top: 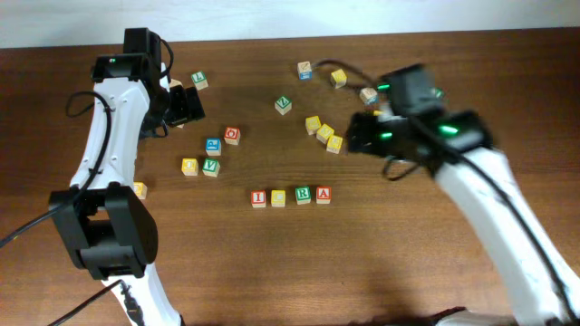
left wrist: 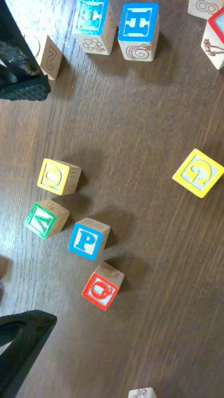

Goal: Spell out ICRA
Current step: 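Place the A block to the right of the R block, then bring both grippers down to opposite ends of the block row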

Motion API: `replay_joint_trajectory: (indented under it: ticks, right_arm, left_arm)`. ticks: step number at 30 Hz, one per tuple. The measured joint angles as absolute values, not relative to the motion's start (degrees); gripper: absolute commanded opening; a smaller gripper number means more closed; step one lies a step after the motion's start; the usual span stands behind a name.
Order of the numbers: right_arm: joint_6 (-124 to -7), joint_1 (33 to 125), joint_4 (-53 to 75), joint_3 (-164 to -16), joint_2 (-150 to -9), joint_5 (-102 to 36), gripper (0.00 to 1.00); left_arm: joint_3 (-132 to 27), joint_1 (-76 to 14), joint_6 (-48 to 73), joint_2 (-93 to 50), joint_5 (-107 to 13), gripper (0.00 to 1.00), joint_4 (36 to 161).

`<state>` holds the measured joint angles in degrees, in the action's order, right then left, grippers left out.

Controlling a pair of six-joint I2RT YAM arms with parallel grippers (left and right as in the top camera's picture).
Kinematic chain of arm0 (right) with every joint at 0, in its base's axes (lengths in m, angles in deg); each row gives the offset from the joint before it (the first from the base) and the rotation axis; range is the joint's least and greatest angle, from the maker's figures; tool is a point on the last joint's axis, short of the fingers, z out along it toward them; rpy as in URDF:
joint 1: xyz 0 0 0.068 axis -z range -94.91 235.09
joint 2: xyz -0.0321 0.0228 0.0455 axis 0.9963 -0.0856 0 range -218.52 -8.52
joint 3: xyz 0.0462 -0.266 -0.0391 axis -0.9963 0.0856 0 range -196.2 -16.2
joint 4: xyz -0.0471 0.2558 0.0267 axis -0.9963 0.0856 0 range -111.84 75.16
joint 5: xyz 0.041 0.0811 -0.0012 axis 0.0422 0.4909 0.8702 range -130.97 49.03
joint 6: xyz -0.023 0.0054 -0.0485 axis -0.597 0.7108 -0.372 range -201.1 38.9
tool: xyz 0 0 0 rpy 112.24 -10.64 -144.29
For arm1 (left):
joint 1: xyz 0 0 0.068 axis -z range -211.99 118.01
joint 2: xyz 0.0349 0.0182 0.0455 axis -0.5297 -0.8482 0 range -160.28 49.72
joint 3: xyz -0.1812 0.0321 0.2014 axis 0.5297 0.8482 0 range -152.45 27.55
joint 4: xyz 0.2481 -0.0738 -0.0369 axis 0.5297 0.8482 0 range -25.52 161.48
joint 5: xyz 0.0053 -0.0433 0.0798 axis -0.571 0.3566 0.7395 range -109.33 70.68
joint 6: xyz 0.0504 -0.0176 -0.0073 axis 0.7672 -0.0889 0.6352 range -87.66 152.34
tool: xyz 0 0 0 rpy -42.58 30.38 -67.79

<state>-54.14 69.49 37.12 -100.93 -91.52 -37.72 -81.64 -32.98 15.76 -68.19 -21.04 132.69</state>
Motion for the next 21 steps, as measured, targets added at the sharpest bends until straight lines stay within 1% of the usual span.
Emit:
replay_joint_trajectory:
  ticks: [2, 5, 7, 10, 12, 15, 16, 17, 18, 19, 20, 21]
  right_arm:
    - [-57.2, 75.5, 39.7, -101.3, -86.4, -38.4, 0.98]
    - [-58.9, 79.9, 43.9, -101.5, -86.6, -38.4, 0.98]
    - [-59.1, 80.1, 44.2, -101.5, -88.0, -38.4, 0.98]
    - [-59.3, 80.1, 44.2, -101.5, -90.0, -38.4, 0.98]
    - [-59.3, 80.1, 44.2, -101.5, -92.4, -38.4, 0.98]
    - [-59.3, 80.1, 44.2, -101.5, -98.1, -38.4, 0.99]
    - [-59.2, 80.1, 44.2, -101.5, -99.5, -38.4, 0.97]
    - [-59.3, 80.1, 44.2, -101.5, -101.6, -38.4, 0.84]
    - [-59.5, 80.1, 44.2, -101.5, -103.9, -38.1, 0.72]
    - [-59.5, 80.1, 44.2, -101.5, -105.8, -37.4, 0.52]
    - [-59.8, 80.1, 44.2, -101.5, -108.0, -36.1, 0.4]
    - [-59.9, 80.1, 44.4, -101.5, -109.2, -35.3, 0.24]
  left_arm:
    - [-81.6, -33.0, 15.8, -68.2, -21.0, 0.99, 132.6]
    - [-81.6, -33.0, 15.8, -68.2, -21.1, 0.99, 132.6]
    - [-81.6, -33.0, 15.8, -68.2, -22.6, 0.99, 131.9]
    - [-81.6, -33.0, 16.6, -68.2, -32.4, 0.99, 131.7]
    - [-81.6, -33.0, 20.5, -68.1, -39.1, 0.99, 131.6]
    - [-81.6, -33.0, 25.1, -62.9, -41.8, 0.99, 134.8]
    - [-81.6, -33.0, 25.6, -60.2, -40.8, 0.99, 136.6]
    - [-81.6, -32.8, 26.1, -56.5, -38.4, 1.0, 140.5]
    - [-82.0, -32.3, 26.4, -53.9, -36.3, 0.85, 143.7]
    - [-81.8, -31.6, 26.6, -52.8, -35.0, 0.63, 146.0]
    - [-80.1, -30.3, 26.9, -52.7, -33.9, 0.44, 146.7]
    - [-77.1, -29.0, 27.1, -53.0, -33.4, 0.25, 146.2]
